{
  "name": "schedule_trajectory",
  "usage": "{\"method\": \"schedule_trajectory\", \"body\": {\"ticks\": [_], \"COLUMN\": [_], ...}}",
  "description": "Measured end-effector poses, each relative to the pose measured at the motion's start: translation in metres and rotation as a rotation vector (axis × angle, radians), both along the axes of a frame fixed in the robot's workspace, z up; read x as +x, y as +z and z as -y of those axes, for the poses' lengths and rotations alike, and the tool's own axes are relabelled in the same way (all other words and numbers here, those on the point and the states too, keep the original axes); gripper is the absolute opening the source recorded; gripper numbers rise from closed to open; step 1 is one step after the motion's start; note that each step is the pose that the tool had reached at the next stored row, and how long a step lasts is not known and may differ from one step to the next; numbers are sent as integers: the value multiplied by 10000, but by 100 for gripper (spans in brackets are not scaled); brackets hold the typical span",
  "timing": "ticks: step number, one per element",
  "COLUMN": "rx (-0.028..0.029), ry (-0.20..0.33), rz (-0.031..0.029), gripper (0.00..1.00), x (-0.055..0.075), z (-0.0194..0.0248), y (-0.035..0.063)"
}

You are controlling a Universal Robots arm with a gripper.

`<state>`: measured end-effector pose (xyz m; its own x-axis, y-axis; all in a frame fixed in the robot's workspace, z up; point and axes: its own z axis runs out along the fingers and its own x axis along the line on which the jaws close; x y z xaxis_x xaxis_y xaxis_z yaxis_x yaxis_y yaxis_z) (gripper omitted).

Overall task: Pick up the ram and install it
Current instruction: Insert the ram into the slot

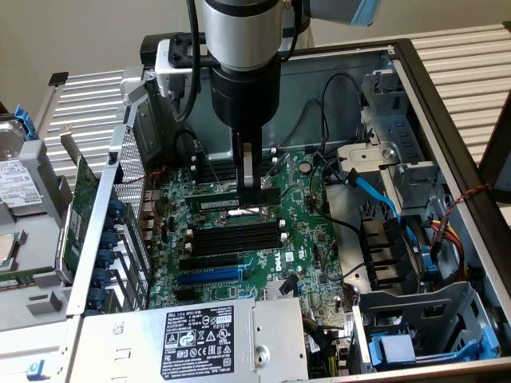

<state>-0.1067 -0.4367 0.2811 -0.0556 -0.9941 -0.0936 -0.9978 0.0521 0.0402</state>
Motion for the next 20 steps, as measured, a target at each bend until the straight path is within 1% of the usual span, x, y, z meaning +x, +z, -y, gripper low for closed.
{"method": "schedule_trajectory", "body": {"ticks": [6, 8, 9, 11, 13, 20], "rx": [-50, -68, -88, -181, -191, -191], "ry": [-2, -1, 0, -2, -1, 2], "rz": [-40, -70, -96, -119, -120, -119], "gripper": [12, 12, 12, 12, 12, 12], "x": [-1, 0, 1, 1, 1, 1], "z": [-1, 0, 0, -3, -2, -10], "y": [-65, -82, -88, -95, -98, -133]}}
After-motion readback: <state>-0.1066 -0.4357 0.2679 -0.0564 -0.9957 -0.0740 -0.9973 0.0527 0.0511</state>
